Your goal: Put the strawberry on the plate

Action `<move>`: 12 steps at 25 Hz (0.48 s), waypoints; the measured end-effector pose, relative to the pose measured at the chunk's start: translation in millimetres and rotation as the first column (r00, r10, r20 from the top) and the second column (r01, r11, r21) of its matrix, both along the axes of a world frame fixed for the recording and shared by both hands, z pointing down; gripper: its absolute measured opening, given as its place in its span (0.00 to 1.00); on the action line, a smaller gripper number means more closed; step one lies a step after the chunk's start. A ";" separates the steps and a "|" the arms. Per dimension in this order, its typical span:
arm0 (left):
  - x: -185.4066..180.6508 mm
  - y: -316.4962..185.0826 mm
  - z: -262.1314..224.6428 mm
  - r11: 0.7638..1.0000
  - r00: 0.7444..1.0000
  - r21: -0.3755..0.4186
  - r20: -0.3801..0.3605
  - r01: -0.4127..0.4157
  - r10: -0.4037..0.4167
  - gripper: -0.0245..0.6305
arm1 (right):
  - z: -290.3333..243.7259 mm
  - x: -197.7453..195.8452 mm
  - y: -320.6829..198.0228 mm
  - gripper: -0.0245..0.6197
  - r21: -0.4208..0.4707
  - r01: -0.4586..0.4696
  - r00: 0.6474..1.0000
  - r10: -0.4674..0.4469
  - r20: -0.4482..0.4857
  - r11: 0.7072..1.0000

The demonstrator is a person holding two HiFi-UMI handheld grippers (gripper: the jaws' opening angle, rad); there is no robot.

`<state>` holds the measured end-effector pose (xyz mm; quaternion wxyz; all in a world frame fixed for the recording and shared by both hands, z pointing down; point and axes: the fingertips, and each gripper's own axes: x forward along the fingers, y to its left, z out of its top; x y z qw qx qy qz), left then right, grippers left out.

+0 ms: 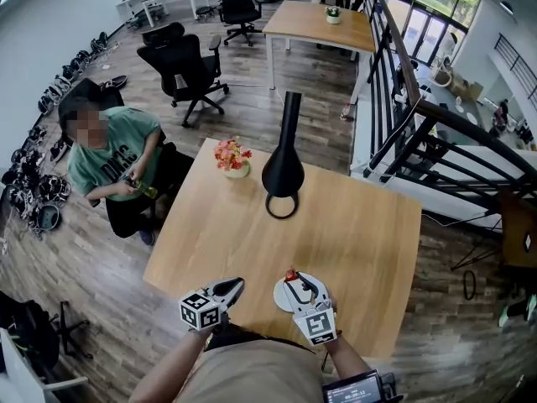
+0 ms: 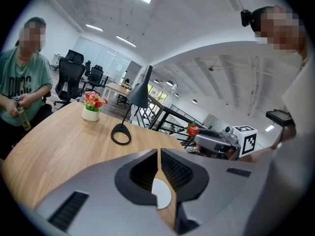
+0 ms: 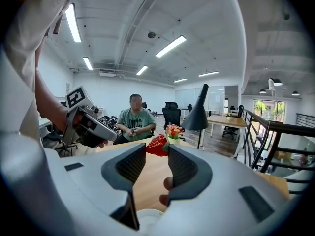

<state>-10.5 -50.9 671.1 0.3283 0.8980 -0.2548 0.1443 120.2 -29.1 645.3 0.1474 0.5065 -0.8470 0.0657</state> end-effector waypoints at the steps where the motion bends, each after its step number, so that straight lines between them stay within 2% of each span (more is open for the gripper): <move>1: -0.3 -0.4 0.2 1.000 1.000 0.001 0.003 -0.001 0.001 0.05 | 2.5 3.2 1.2 0.27 -0.004 -0.007 1.000 0.007 -0.002 1.000; 12: 5.7 0.3 2.1 1.000 0.999 0.007 0.026 -0.026 0.026 0.05 | 31.8 35.2 16.8 0.27 -0.067 -0.072 0.997 0.071 -0.015 0.995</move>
